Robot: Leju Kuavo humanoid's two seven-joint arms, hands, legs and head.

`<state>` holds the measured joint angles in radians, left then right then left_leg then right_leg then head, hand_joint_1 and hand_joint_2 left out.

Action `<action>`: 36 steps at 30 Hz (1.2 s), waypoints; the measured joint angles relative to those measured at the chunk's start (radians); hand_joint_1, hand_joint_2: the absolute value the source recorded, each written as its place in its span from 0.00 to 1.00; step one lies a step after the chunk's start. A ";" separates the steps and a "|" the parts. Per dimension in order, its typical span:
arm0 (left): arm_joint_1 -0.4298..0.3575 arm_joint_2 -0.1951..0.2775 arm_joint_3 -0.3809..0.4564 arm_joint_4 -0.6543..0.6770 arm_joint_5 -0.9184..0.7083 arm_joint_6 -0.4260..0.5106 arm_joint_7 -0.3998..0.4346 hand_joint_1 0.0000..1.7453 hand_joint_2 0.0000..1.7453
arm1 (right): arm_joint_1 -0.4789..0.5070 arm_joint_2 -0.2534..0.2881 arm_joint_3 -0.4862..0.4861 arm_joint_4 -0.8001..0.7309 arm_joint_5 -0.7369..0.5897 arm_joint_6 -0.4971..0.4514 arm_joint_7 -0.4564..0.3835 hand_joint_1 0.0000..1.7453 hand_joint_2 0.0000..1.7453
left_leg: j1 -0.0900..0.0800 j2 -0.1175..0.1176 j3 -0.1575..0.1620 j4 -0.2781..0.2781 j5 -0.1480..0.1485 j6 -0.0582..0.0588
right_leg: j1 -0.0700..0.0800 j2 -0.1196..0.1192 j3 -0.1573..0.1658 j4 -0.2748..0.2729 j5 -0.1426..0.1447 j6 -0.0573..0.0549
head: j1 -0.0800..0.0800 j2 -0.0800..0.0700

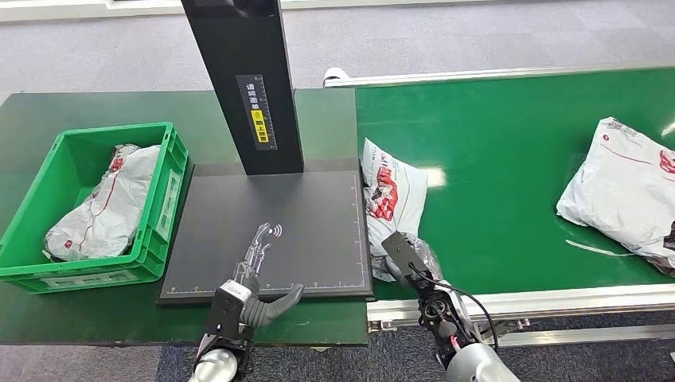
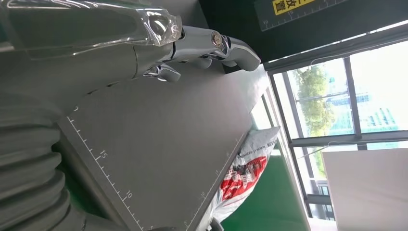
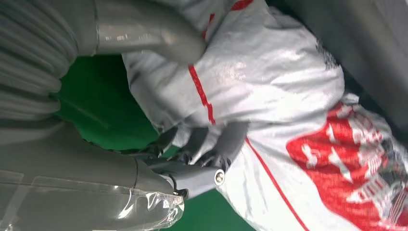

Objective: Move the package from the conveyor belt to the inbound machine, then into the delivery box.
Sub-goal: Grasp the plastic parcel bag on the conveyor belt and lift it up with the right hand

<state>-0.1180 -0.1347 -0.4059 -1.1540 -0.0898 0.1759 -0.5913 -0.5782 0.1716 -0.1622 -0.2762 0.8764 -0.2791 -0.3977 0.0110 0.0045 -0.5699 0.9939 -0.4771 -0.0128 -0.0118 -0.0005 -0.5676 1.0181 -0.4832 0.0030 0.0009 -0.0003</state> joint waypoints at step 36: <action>0.031 -0.001 0.102 -0.068 -0.046 0.066 -0.022 0.00 1.00 | 0.555 -0.069 0.048 -1.009 -0.379 -0.173 -0.036 1.00 1.00 | -0.001 -0.007 -0.005 0.000 0.000 0.001 | -0.001 -0.006 -0.003 0.000 -0.002 0.003 | 0.000 0.000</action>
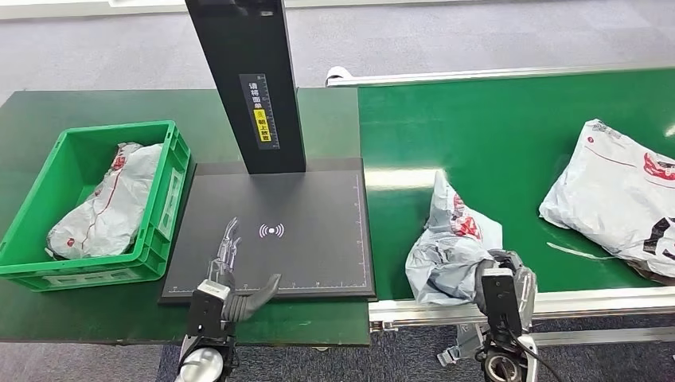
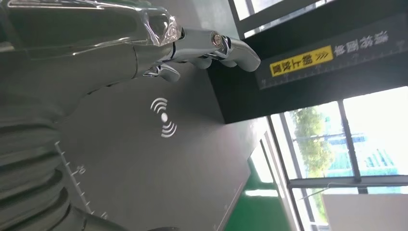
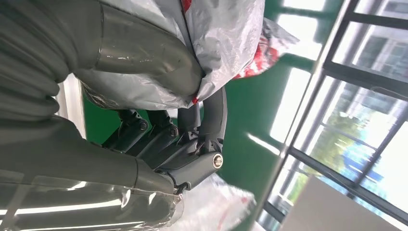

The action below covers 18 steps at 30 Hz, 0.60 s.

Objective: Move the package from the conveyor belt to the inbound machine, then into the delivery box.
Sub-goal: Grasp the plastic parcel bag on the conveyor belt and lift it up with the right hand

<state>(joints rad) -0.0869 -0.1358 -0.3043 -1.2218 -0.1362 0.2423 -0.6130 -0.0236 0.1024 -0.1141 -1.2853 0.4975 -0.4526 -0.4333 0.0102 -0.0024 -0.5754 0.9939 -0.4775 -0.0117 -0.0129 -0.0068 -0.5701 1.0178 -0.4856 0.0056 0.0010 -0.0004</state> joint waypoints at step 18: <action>-0.068 -0.013 0.064 -0.051 -0.005 0.008 -0.030 0.00 1.00 | -0.500 -0.079 0.285 -0.011 0.156 0.289 0.141 1.00 1.00 | 0.000 0.007 -0.002 0.000 0.007 0.001 | 0.000 0.006 -0.003 0.001 0.008 0.000 | 0.000 0.000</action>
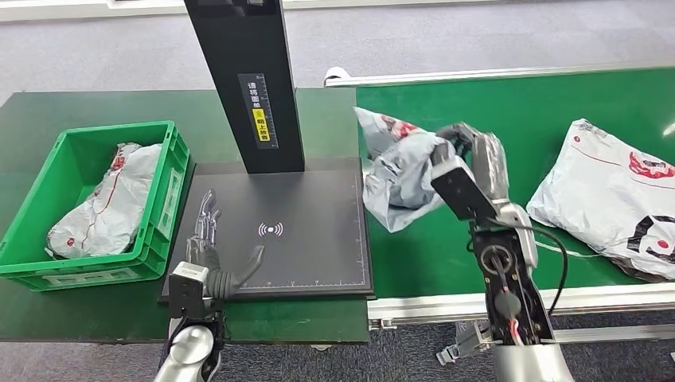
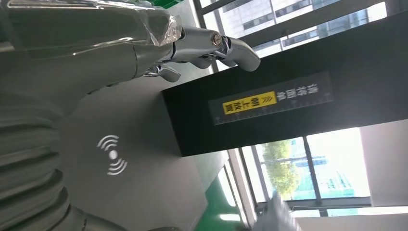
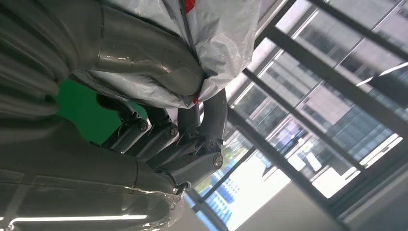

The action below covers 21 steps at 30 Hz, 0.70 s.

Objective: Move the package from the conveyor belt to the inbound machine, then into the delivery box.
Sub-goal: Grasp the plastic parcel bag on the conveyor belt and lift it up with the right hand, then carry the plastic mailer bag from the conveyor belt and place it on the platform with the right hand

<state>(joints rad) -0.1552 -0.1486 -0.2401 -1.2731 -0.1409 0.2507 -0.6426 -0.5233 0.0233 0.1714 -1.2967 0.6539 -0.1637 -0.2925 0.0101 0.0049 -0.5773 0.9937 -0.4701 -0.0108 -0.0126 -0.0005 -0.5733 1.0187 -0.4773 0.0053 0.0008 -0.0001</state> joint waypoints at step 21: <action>-0.051 0.009 0.028 0.032 0.026 0.038 0.000 0.00 1.00 | -0.297 0.193 0.230 0.426 -0.037 0.062 0.015 1.00 1.00 | 0.001 -0.001 -0.003 0.000 0.000 0.000 | 0.001 0.000 -0.004 0.000 0.000 0.000 | 0.000 0.000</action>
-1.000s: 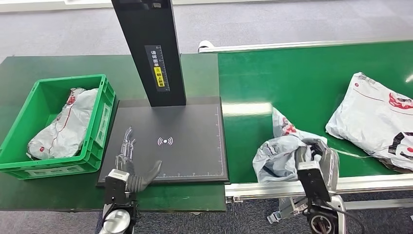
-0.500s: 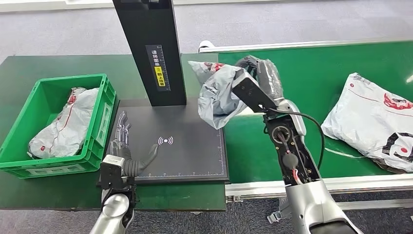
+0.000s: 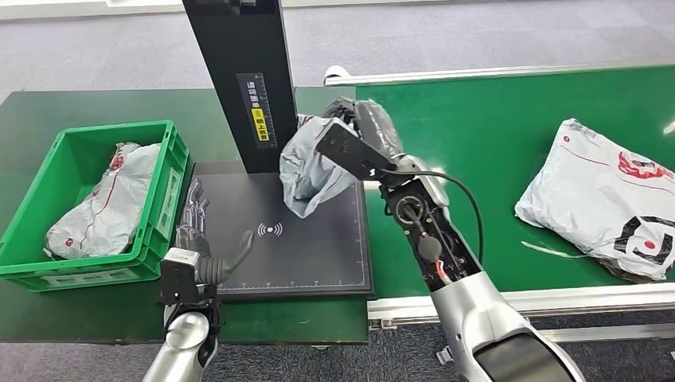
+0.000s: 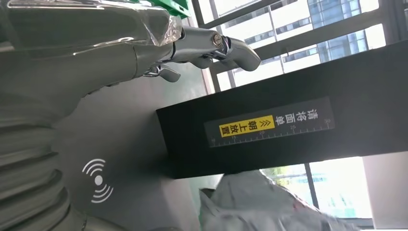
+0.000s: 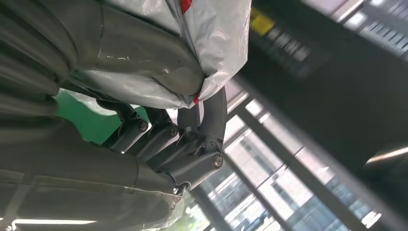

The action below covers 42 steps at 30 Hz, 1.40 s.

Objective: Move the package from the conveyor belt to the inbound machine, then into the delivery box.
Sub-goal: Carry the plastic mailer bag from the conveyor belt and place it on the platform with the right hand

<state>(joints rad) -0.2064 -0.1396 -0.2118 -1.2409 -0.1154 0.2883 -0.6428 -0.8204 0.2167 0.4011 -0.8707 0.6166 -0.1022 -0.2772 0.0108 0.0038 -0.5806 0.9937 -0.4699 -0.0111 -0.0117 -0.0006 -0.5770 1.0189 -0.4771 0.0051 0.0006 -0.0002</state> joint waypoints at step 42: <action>0.022 0.046 -0.005 -0.125 -0.347 -0.096 0.081 0.00 1.00 | 0.492 -0.145 -0.208 -0.194 -0.670 0.456 -0.276 0.00 0.00 | 0.000 -0.002 -0.001 0.000 -0.001 0.000 | -0.001 -0.002 -0.001 -0.002 0.000 0.000 | 0.000 0.000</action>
<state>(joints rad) -0.1843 -0.0932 -0.2172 -1.3659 -0.4626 0.1920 -0.5614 -0.3284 0.0722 0.1926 -1.0652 -0.0536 0.3537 -0.5533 0.0104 0.0015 -0.5820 0.9942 -0.4708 -0.0107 -0.0123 -0.0027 -0.5777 1.0172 -0.4773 0.0053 0.0009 -0.0002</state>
